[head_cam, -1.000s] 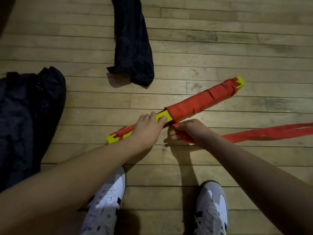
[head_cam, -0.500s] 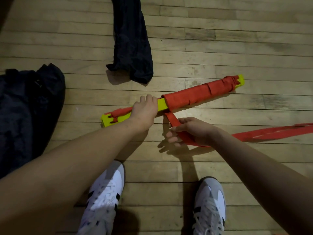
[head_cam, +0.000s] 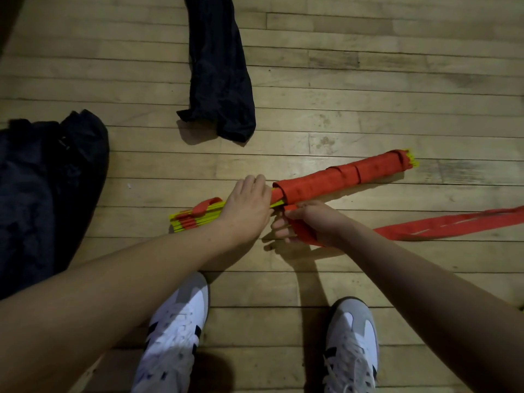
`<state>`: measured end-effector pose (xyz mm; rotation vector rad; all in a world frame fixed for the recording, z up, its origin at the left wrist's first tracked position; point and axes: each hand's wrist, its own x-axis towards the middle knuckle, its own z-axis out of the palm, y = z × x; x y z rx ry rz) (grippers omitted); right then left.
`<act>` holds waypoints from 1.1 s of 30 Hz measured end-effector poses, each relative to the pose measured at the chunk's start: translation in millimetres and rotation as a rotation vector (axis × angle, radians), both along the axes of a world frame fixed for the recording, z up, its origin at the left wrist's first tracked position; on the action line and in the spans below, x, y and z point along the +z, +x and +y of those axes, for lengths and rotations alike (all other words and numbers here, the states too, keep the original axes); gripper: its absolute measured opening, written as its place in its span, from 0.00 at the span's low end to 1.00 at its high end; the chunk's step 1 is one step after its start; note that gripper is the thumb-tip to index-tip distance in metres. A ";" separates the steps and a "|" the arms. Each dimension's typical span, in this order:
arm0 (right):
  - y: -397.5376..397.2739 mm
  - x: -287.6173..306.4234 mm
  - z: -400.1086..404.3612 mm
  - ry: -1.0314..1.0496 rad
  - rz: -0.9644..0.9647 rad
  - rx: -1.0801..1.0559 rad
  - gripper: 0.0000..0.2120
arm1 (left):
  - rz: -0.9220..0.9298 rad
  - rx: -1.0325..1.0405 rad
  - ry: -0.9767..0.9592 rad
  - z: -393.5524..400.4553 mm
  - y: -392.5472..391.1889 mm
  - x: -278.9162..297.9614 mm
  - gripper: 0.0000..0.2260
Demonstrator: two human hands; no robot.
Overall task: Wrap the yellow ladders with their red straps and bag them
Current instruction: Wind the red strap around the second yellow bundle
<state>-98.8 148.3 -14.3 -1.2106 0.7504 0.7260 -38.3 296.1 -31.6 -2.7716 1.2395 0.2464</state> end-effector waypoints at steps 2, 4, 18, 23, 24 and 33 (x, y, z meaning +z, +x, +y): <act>-2.4 0.0 0.3 -0.017 -0.005 0.003 0.08 | 0.093 0.054 -0.032 6.4 -4.6 -1.0 0.19; -3.7 -0.4 1.6 -0.033 -0.003 -0.010 0.08 | 0.173 0.086 -0.052 10.3 -4.0 -1.1 0.17; -12.9 3.4 7.1 -0.124 0.055 -0.076 0.13 | 0.134 0.196 0.084 -9.8 -2.5 1.3 0.23; -2.9 9.9 9.5 -0.160 0.028 -0.103 0.11 | 0.149 0.256 0.107 -15.6 13.8 2.3 0.20; -0.7 11.2 9.4 -0.173 0.022 -0.102 0.11 | 0.166 0.274 0.105 -16.8 16.9 3.2 0.20; 21.0 13.4 12.6 -0.172 -0.032 -0.081 0.12 | 0.041 0.278 0.149 -22.3 43.4 2.7 0.22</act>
